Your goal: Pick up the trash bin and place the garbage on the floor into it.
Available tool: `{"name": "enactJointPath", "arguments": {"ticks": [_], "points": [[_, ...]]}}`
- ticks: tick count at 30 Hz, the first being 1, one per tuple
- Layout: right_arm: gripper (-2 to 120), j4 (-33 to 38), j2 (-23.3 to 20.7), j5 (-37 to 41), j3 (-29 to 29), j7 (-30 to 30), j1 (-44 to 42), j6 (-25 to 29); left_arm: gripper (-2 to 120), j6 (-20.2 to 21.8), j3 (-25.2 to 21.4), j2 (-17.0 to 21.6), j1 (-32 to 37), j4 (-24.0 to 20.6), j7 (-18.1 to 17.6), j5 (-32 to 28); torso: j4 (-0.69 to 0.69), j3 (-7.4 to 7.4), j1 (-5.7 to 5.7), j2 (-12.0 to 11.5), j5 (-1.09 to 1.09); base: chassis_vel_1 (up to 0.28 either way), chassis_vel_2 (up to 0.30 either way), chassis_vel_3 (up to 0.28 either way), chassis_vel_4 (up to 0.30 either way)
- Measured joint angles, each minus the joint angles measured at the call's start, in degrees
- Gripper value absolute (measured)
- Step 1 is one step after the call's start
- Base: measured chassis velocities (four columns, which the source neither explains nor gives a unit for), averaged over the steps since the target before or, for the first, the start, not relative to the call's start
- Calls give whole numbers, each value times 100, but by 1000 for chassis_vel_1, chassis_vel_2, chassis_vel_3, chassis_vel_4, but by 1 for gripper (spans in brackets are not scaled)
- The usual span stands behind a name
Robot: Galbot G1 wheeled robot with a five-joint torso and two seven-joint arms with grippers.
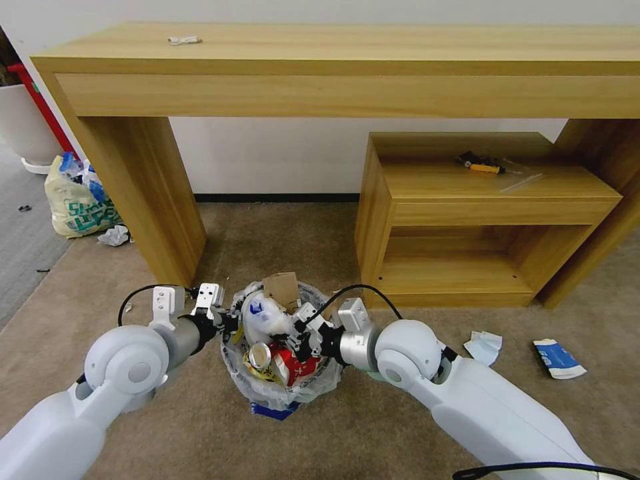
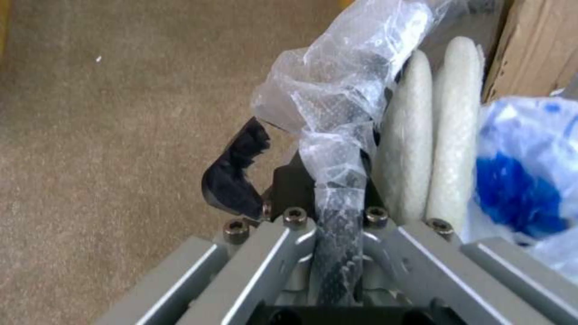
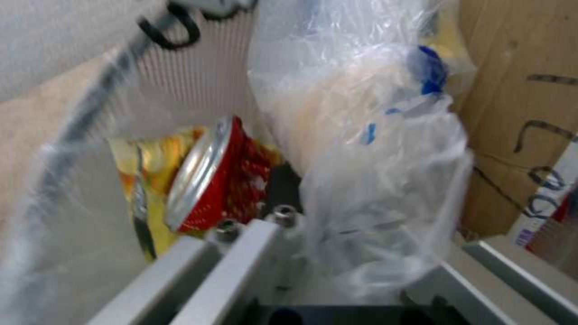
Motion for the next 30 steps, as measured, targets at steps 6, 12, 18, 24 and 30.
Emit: {"name": "enactJointPath", "arguments": {"ticks": [6, 12, 18, 24, 30], "points": [[36, 376, -128, 386, 220, 341, -91, -4, 0, -4, -39, -32, 16, 145, 8, -32, 0, 0, 0, 0, 0, 0, 0, 0, 0], [55, 616, -276, 445, 393, 406, -298, -4, 0, -4, -51, -71, -1, 289, 4, -72, 0, 0, 0, 0, 0, 0, 0, 0, 0], [79, 765, -325, 458, 558, 428, -436, 1, 0, -4, -58, -68, 16, 288, -82, -198, 0, 0, 0, 0, 0, 0, 0, 0, 0], [98, 933, -334, 543, 694, 591, -469, 8, 0, -4, -79, -72, 49, 283, -150, -268, 0, 0, 0, 0, 0, 0, 0, 0, 0], [100, 1295, -380, 713, 941, 1090, -630, 297, 0, -4, -146, -116, 122, 343, -165, -270, 0, 0, 0, 0, 0, 0, 0, 0, 0]]}}
